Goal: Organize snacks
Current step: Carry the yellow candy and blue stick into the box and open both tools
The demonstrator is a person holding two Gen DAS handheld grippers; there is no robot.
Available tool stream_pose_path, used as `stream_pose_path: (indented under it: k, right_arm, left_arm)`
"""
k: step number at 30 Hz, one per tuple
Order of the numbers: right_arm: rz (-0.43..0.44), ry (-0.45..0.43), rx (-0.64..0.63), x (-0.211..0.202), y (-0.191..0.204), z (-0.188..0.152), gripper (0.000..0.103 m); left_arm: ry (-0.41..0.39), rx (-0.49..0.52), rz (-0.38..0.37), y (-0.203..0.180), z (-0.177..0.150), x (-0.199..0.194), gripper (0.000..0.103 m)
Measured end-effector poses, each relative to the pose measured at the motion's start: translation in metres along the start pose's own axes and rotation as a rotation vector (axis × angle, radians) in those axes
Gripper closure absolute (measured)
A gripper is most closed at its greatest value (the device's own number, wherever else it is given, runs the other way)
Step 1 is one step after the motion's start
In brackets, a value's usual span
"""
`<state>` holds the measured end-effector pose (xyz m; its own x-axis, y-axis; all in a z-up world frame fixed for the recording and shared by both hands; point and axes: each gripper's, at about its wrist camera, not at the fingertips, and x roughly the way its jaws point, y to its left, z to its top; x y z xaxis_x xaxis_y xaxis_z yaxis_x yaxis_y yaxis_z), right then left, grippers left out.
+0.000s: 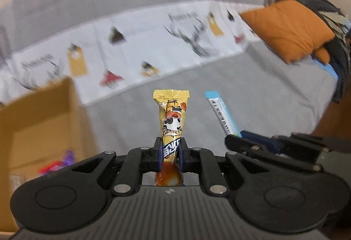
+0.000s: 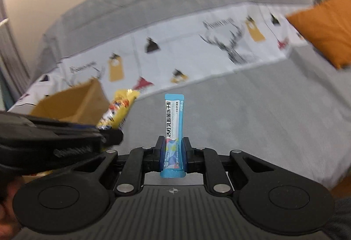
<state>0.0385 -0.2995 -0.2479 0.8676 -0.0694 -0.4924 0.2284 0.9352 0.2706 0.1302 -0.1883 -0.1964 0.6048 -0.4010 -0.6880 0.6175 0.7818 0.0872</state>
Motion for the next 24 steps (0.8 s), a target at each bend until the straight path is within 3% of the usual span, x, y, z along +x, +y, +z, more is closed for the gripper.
stream_pose_path:
  k: [3, 6, 10, 14, 20, 24]
  right_arm:
    - [0.056, -0.051, -0.037, -0.015, 0.022, 0.024, 0.087]
    - [0.12, -0.091, -0.071, -0.029, 0.048, 0.048, 0.087]
    - [0.212, -0.143, -0.113, -0.049, 0.092, 0.074, 0.087]
    - [0.281, -0.199, -0.242, -0.069, 0.146, 0.086, 0.087]
    - [0.383, -0.18, -0.335, -0.064, 0.207, 0.093, 0.086]
    - [0.387, -0.137, -0.383, -0.042, 0.232, 0.088, 0.086]
  left_arm:
    - [-0.073, 0.007, 0.104, 0.022, 0.008, -0.039, 0.088]
    - [-0.131, -0.041, 0.159, 0.056, 0.012, -0.078, 0.088]
    - [-0.171, -0.153, 0.174, 0.107, 0.01, -0.118, 0.088]
    - [-0.227, -0.213, 0.22, 0.146, 0.004, -0.154, 0.088]
    - [-0.236, -0.288, 0.265, 0.195, -0.014, -0.171, 0.088]
    - [-0.208, -0.317, 0.293, 0.219, -0.028, -0.159, 0.088]
